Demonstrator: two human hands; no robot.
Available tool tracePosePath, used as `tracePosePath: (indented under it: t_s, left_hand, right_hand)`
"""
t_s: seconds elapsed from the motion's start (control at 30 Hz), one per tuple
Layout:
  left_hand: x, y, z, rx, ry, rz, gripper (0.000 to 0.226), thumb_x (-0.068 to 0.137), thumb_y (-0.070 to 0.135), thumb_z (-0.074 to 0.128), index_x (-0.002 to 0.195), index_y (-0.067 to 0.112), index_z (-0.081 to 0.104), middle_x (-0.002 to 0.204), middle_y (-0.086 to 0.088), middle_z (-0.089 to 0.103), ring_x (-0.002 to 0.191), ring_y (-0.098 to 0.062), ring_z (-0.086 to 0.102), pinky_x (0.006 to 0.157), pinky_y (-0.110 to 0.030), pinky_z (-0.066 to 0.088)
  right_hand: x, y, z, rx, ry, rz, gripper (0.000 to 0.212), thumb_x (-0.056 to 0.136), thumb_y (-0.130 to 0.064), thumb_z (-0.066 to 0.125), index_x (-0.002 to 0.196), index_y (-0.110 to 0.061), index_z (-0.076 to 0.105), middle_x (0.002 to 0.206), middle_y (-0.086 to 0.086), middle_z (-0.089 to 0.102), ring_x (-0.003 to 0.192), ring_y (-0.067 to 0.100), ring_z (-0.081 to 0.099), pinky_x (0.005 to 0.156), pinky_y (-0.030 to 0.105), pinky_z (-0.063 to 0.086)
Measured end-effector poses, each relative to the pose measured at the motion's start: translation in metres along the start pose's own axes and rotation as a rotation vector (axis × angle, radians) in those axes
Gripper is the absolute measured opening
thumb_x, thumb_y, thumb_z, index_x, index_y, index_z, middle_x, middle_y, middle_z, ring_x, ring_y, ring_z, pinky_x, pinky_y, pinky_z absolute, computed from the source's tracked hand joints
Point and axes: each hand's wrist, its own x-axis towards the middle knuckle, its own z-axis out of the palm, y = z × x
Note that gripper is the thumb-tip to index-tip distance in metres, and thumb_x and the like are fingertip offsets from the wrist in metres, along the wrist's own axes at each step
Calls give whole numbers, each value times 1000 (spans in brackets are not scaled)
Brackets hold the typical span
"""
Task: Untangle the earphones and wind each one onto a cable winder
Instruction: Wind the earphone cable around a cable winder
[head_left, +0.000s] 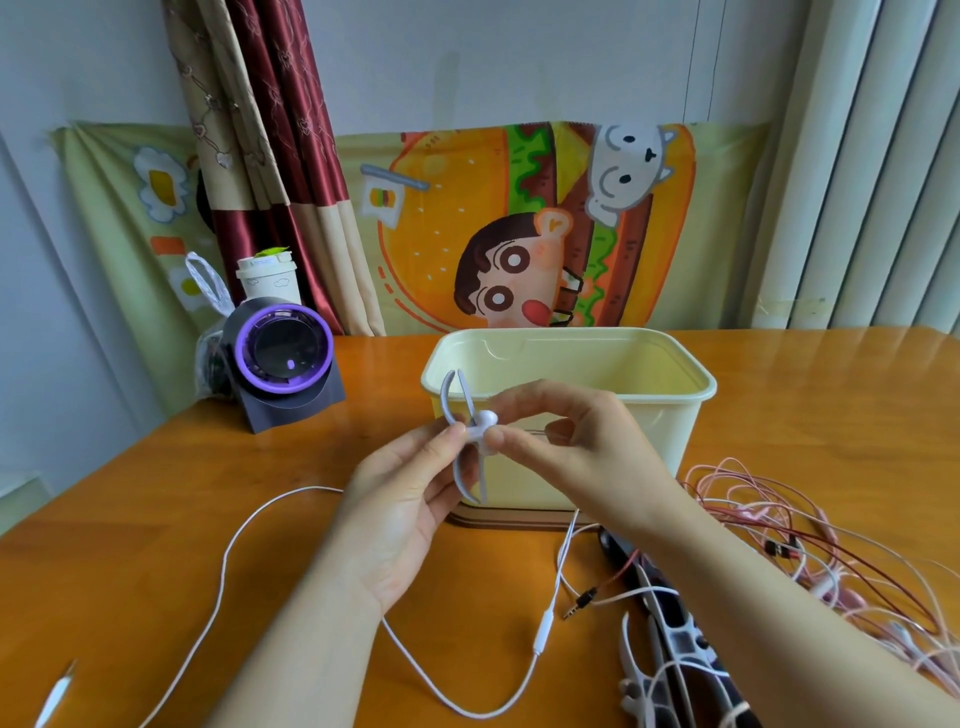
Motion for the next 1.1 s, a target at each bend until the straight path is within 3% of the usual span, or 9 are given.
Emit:
tracePosePath:
  t_s: [0.17,0.3,0.4,0.5,0.57,0.67,0.83,1.0,1.1]
  left_hand:
    - [4,2,-8,-74,-3,-9,25,75,22,61,89,15,80,86,-3,74,88,-13,71,85,-29,56]
    - [5,5,-12,-60,37,-29,28,75,27,62,97,19,77,91,1,74,93,-8,69,90,-26,48]
    - [4,4,-12,-43,99,-31,33,74,30,62,103,20,74,95,4,75,90,-2,68,86,-22,43]
    - [3,2,-12,-4,99,-23,35,74,31,62,105,21,73,96,5,75,97,-4,63,88,-21,41]
    - [2,2,-11,27,106,-16,33,76,31,62,105,21,74,96,4,75,100,-5,62,92,-24,39]
    - [0,1,-9,156,117,37,23,82,27,64,101,21,75,98,1,76,101,-8,64,87,-25,42]
    - [-7,4,4,438,-25,148,19,80,29,67,96,20,73,91,0,77,96,-5,68,89,-25,43]
    - [-13,1,15,510,-155,127,18,79,15,71,97,17,69,85,3,77,85,-6,72,71,-13,50]
    - [-12,0,11,522,-235,90,30,72,24,72,101,16,69,94,0,76,93,-14,72,78,-21,55]
  right_hand:
    - [0,5,4,-163,-12,3,14,90,-21,63,99,-21,73,83,-11,71,54,0,48,57,12,37]
    - [-3,10,13,-401,-169,10,18,94,-18,55,91,-12,72,72,-2,68,57,0,52,56,9,38]
    - [-6,9,18,-470,-326,18,28,97,-20,49,86,0,66,72,11,65,62,19,54,58,30,41]
    - [-8,-3,15,-478,-406,14,29,98,-26,48,89,-9,70,70,3,66,63,13,59,61,22,45]
    - [-7,-12,9,-484,-417,-10,30,97,-26,49,92,-6,69,74,9,66,66,20,60,64,31,48]
    - [-5,-28,-3,-469,-368,-62,30,96,-26,51,90,-2,68,75,16,63,66,24,54,60,31,42]
    - [1,-45,-29,-279,-107,-17,27,92,-35,53,79,-18,70,58,-5,56,51,1,48,52,14,38]
    - [5,-35,-34,-255,14,28,32,92,-38,53,72,-17,66,55,-5,50,49,3,42,49,17,33]
    - [7,-27,-32,-226,42,45,32,91,-39,53,72,-16,65,54,-1,42,47,5,36,46,17,29]
